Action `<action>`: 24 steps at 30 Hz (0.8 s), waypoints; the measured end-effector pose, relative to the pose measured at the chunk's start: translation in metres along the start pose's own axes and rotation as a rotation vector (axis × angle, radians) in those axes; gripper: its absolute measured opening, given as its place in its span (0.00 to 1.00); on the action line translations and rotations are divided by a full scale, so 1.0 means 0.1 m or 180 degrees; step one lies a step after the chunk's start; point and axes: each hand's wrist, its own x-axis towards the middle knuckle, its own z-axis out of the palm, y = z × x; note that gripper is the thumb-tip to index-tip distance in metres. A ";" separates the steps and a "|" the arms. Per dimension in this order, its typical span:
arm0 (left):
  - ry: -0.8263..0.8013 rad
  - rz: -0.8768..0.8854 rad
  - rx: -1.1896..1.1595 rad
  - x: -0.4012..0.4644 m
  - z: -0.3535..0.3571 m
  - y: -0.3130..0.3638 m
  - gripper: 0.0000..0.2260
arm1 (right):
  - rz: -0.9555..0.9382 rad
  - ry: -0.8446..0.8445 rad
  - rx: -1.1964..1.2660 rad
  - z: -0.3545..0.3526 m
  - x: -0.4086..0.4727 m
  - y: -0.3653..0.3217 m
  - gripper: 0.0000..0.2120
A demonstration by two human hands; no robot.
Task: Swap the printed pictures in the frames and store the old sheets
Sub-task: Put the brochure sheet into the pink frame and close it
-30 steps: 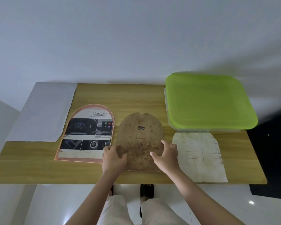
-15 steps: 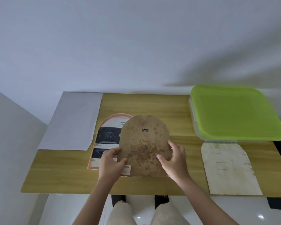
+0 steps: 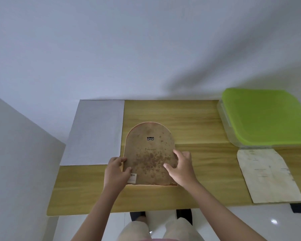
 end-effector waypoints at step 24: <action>-0.0444 0.0275 -0.0128 0.13 -0.05 -0.24 0.21 | -0.0068 -0.0044 0.0306 0.02 0.06 0.29 0.31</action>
